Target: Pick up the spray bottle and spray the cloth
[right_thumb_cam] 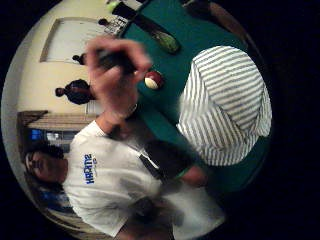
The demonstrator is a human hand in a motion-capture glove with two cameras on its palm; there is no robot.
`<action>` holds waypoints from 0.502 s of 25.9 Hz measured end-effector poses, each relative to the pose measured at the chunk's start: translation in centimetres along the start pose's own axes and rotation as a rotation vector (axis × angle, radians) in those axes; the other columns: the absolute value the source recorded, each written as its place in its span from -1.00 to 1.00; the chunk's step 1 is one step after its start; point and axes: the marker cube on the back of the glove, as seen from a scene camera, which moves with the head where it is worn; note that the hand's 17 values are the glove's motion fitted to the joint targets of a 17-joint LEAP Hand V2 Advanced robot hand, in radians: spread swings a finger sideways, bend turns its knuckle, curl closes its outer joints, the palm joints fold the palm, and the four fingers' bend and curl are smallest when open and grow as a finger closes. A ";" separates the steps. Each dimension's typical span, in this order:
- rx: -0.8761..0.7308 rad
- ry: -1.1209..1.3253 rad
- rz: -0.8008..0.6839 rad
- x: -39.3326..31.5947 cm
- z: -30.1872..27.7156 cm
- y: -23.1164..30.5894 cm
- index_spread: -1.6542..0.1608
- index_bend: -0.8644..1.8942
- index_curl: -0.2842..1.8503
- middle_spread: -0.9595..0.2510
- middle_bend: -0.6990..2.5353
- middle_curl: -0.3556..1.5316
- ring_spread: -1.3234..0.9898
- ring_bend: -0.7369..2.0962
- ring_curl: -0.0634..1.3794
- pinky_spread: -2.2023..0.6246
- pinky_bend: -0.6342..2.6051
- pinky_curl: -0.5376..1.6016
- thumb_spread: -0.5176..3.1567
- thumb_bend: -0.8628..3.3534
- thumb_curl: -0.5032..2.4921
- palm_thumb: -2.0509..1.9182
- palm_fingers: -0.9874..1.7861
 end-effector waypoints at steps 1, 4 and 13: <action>-0.001 0.011 -0.009 -0.3 -0.5 0.8 0.33 -0.28 -0.43 0.23 -0.45 -0.24 -0.01 -0.28 -0.47 0.69 -0.46 -0.18 -0.22 -0.61 -0.39 0.23 0.02; 0.001 0.050 -0.038 -1.2 -2.5 2.9 0.33 -0.27 -0.44 0.23 -0.45 -0.24 -0.01 -0.28 -0.47 0.69 -0.46 -0.18 -0.23 -0.61 -0.40 0.22 0.02; 0.063 0.165 -0.095 -3.9 -10.4 6.5 0.33 -0.27 -0.46 0.24 -0.45 -0.25 -0.01 -0.28 -0.47 0.69 -0.46 -0.17 -0.22 -0.61 -0.42 0.21 0.05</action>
